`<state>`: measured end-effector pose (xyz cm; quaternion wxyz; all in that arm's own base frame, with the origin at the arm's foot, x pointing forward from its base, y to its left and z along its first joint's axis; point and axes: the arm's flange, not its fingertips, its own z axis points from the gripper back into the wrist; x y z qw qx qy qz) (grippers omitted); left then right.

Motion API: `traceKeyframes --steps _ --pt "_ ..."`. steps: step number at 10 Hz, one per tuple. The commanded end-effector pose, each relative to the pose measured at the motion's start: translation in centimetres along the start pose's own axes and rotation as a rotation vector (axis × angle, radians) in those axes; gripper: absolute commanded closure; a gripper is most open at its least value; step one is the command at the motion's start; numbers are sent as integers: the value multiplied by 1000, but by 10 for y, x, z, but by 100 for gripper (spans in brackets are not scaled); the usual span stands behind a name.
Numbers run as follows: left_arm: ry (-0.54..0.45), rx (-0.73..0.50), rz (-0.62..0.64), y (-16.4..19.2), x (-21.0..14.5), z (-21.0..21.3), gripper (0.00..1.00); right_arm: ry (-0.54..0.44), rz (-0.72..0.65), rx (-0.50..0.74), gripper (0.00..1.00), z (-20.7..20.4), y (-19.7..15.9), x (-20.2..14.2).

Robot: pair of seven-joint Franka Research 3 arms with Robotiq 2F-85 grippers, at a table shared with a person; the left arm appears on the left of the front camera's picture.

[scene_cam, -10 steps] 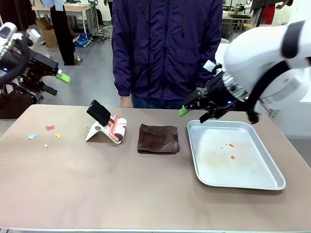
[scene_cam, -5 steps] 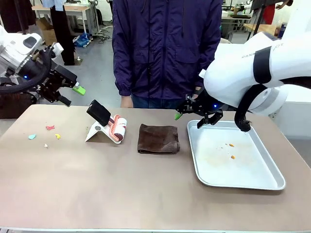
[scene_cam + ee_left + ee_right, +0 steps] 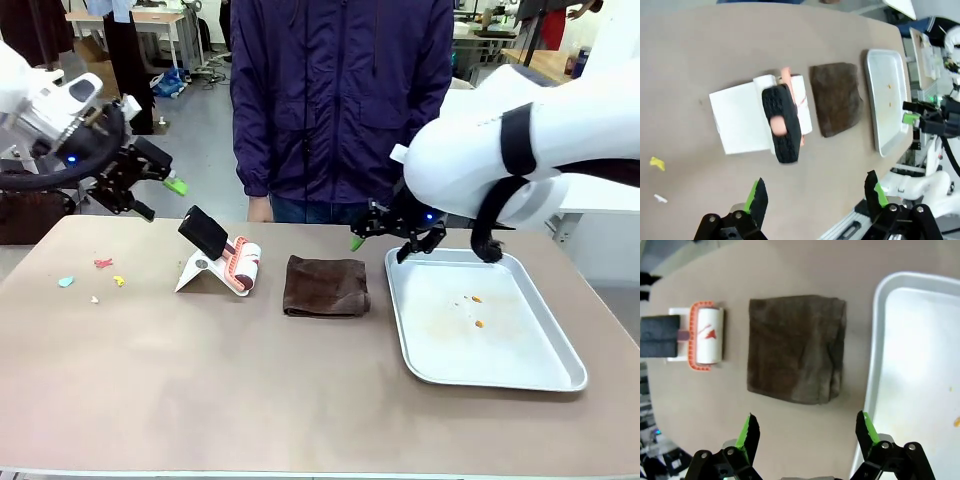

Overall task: Clean the surface of the table.
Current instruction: Hold the Lint Roller with your left hand and the towel with your right hand.

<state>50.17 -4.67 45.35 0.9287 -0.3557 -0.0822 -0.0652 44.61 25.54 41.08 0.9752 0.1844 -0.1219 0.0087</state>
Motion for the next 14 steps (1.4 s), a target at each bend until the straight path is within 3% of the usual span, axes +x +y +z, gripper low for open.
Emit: traceKeyframes --steps 1,3,8,11,12,14 --pt "24 51 182 2 35 -17 0 55 39 -10 0 -11 18 32" --pt "52 67 246 8 43 -33 0 85 11 0 0 -27 22 47" --pt "118 88 218 16 40 -56 0 213 8 -56 0 -61 26 75" --pt "122 53 204 19 37 -60 0 308 11 -145 0 -85 29 82" --pt "122 48 207 21 37 -61 0 305 36 -221 0 -95 32 80" --pt "121 38 203 21 37 -62 0 320 78 -256 0 -115 40 73"
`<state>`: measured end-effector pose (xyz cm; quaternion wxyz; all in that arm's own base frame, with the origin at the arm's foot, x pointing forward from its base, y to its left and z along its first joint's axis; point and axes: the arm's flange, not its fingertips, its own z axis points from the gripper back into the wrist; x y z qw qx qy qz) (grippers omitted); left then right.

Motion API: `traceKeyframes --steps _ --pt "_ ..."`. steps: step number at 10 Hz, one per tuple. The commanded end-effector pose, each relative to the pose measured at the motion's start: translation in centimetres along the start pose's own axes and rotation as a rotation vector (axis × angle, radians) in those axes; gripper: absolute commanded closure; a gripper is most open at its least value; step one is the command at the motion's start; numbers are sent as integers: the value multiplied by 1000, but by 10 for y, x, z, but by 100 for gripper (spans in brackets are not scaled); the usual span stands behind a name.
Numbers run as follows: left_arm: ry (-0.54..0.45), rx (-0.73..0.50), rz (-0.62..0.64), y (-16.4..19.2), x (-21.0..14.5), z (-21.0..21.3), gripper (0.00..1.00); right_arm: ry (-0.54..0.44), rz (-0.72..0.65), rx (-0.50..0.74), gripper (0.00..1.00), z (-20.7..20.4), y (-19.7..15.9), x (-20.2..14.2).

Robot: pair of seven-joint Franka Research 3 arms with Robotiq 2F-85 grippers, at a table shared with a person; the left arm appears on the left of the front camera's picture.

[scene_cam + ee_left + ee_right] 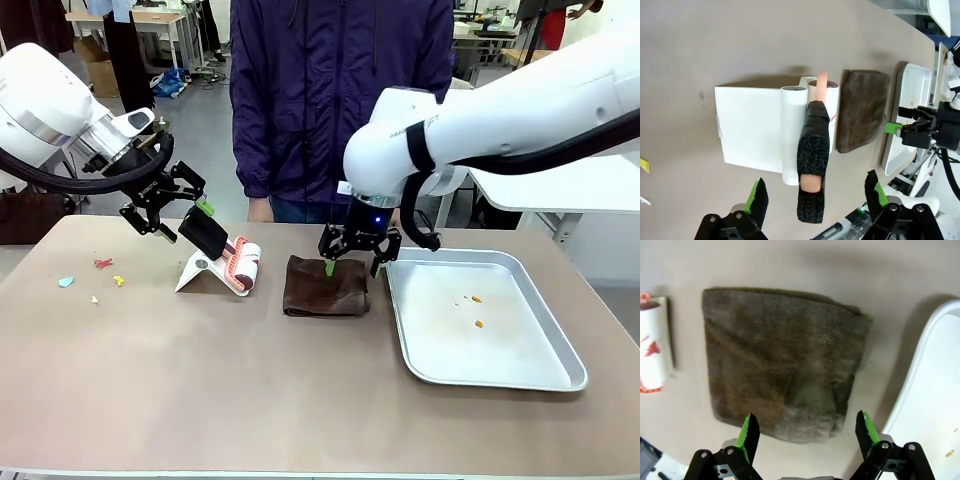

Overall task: Clean the surface of the table.
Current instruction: Hold the Lint Roller with your left hand and the towel with your right hand.

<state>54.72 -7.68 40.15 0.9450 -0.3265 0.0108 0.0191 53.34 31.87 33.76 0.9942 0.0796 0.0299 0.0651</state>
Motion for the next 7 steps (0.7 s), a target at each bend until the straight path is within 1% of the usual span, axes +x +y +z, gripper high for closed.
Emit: traceKeyframes --steps 1,3,6,7 --pt "1 -30 -24 -2 0 1 0 -23 -33 -129 0 -9 17 10" --pt "-13 -29 -36 0 -2 3 0 -58 -58 -197 0 -21 19 5" --pt "-13 -44 -47 -1 -2 3 0 -81 -107 -195 0 -30 18 0" --pt "-13 -47 -50 -2 -3 3 0 -76 -120 -191 0 -32 16 1"
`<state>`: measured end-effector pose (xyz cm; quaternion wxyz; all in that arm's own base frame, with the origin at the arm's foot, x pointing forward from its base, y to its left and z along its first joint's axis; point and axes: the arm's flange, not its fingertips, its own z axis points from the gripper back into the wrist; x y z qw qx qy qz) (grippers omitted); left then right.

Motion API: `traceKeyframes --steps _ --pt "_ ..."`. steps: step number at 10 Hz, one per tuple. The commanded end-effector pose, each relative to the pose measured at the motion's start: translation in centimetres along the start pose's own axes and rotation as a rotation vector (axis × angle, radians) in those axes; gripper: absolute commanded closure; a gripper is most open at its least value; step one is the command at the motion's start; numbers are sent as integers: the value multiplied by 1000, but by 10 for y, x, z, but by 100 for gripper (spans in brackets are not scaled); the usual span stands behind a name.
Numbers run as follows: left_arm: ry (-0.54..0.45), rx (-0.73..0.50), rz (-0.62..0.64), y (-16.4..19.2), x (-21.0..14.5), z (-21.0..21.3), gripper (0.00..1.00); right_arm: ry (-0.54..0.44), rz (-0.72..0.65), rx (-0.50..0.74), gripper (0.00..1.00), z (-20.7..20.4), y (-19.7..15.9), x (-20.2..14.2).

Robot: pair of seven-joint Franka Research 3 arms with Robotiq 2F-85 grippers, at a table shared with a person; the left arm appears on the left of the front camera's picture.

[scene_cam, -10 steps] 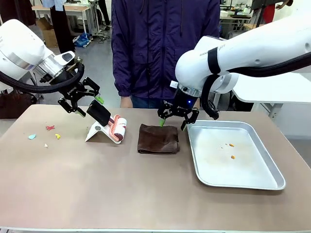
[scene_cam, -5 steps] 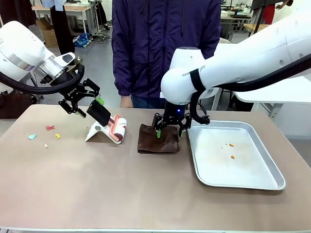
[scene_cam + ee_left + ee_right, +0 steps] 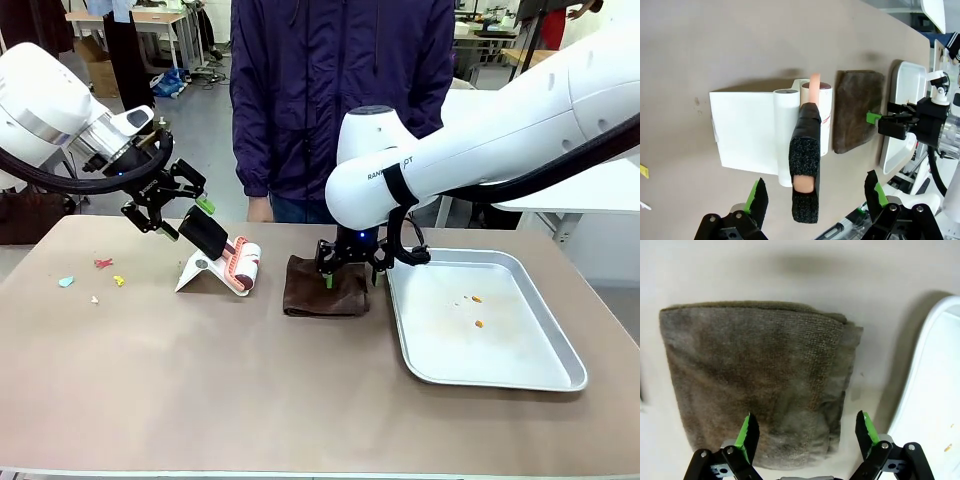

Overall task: Clean the surface of the table.
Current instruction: Hold the Lint Roller with your left hand and the towel with your right hand.

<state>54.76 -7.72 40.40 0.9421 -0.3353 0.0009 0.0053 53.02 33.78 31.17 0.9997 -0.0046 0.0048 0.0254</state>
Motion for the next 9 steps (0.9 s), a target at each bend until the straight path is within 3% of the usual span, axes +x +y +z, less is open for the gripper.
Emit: traceKeyframes --steps 1,3,4,5,6,7,9 --pt "-6 -33 -20 -2 -3 1 0 -32 -51 -20 0 -4 0 1" --pt "-17 -35 -15 -4 -3 2 0 -40 -73 -20 0 -4 -2 3" --pt "-14 -23 -6 1 -1 4 17 -41 -78 -8 14 -4 -3 4" --pt "-10 -10 2 1 -1 2 57 -37 -95 10 58 -4 -3 5" --pt "-9 -17 0 1 -1 1 75 -35 -104 33 72 -4 -4 5" --pt "-17 -28 -8 0 -1 2 100 -31 -98 53 100 -4 -4 5" --pt "-58 -20 -7 8 1 5 100 -15 -85 69 100 -5 -3 5"
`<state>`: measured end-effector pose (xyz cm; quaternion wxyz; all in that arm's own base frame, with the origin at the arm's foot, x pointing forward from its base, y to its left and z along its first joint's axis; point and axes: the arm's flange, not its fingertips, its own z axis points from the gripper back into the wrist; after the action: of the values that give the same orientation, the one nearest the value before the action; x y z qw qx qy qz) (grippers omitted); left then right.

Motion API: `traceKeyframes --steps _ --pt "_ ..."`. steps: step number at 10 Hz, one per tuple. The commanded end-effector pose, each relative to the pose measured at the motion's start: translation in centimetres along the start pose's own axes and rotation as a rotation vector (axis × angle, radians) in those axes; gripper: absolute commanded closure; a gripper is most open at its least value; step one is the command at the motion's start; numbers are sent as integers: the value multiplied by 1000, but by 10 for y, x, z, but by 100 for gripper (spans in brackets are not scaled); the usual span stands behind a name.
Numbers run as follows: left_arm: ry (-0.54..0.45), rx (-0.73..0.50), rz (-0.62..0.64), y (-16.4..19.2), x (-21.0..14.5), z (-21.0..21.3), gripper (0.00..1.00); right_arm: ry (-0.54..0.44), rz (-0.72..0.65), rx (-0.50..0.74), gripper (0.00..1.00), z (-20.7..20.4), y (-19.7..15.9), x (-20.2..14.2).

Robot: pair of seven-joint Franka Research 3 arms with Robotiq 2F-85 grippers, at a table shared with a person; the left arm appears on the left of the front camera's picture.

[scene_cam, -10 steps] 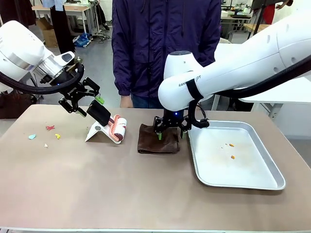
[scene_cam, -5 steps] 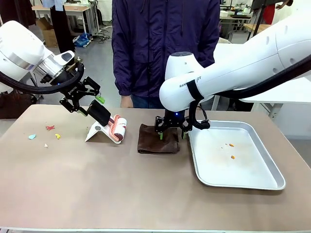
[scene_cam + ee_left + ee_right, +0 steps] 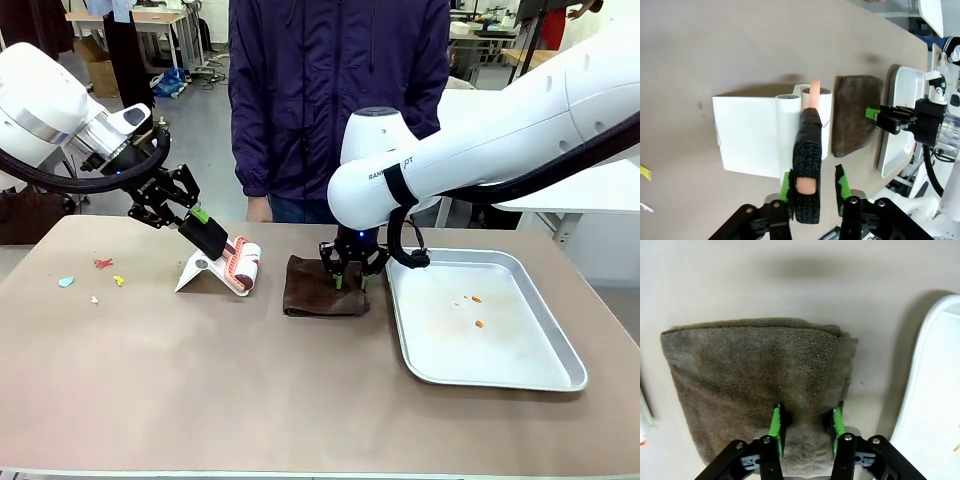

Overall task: Clean the surface of the table.
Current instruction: Hold the Lint Roller with your left hand and the towel with your right hand.

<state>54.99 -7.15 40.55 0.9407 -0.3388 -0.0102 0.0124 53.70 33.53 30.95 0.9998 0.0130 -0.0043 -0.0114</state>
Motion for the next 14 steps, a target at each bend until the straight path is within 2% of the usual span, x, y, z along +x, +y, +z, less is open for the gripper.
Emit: traceKeyframes --steps 1,2,4,10,12,14 --pt "-45 -8 -13 7 -1 0 93 20 7 47 95 -3 0 -3" --pt "-43 -16 -13 7 -1 1 100 31 17 58 100 -3 1 -4" --pt "-72 -16 -16 7 -1 2 100 42 31 68 100 -2 1 -5" --pt "-62 -50 -55 8 -6 10 100 40 23 115 100 1 -5 -4" --pt "-68 -111 -80 6 -12 21 100 61 23 203 100 8 -19 -3" --pt "-86 -166 -106 7 -23 36 100 52 6 369 100 32 -47 -3"
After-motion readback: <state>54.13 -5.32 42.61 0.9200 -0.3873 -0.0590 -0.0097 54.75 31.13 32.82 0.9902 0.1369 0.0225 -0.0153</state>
